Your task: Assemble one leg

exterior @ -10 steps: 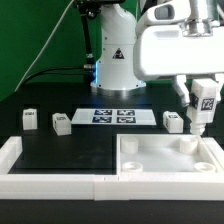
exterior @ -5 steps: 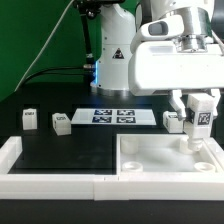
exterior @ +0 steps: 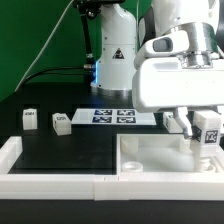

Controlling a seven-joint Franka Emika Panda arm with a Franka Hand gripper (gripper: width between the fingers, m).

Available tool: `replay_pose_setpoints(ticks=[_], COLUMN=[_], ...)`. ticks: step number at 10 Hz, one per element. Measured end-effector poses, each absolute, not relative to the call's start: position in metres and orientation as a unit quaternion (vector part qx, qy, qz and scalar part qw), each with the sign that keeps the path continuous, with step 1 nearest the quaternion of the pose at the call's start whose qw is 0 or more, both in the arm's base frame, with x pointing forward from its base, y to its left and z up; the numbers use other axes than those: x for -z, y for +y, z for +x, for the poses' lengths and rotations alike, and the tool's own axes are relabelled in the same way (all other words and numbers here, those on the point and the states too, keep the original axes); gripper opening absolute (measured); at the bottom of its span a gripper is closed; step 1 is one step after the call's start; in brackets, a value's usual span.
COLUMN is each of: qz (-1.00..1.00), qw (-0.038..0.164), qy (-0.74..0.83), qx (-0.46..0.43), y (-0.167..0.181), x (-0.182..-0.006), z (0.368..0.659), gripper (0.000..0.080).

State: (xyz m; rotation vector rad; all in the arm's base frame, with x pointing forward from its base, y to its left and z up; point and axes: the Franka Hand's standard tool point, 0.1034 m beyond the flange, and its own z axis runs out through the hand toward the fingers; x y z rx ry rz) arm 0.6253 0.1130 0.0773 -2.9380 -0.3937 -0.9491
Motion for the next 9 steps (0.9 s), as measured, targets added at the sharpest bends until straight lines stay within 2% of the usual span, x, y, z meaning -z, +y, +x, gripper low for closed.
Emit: replay_pose_setpoints(ticks=[5, 7, 9], qz=[-0.945, -0.945, -0.947], qw=[0.016, 0.016, 0.017], qy=[-0.125, -0.126, -0.127], qx=[0.3, 0.3, 0.296], y=[0.116, 0.117, 0.117], x=[-0.078, -0.084, -0.078], z=[0.623, 0.62, 0.613], gripper=[0.0288, 0.0288, 0.0288])
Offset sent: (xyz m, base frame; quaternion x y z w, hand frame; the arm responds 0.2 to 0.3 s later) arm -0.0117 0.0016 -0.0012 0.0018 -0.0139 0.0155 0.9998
